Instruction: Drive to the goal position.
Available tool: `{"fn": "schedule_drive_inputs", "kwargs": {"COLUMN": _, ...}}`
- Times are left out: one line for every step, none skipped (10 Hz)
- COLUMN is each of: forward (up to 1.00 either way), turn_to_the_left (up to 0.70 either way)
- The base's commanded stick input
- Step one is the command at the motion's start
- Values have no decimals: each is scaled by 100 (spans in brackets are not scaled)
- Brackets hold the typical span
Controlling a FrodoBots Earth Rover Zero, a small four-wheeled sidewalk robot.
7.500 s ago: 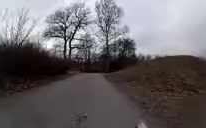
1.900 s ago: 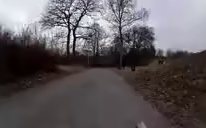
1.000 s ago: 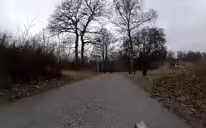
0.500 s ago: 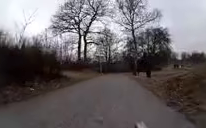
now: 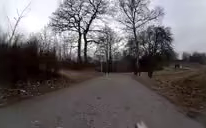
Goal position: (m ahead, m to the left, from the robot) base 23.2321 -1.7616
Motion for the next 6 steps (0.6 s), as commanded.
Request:
{"fn": "schedule_drive_inputs", "kwargs": {"forward": 100, "turn_to_the_left": 0}}
{"fn": "schedule_drive_inputs", "kwargs": {"forward": 100, "turn_to_the_left": 0}}
{"fn": "schedule_drive_inputs", "kwargs": {"forward": 100, "turn_to_the_left": 0}}
{"fn": "schedule_drive_inputs", "kwargs": {"forward": 100, "turn_to_the_left": 0}}
{"fn": "schedule_drive_inputs", "kwargs": {"forward": 100, "turn_to_the_left": 0}}
{"fn": "schedule_drive_inputs", "kwargs": {"forward": 100, "turn_to_the_left": 0}}
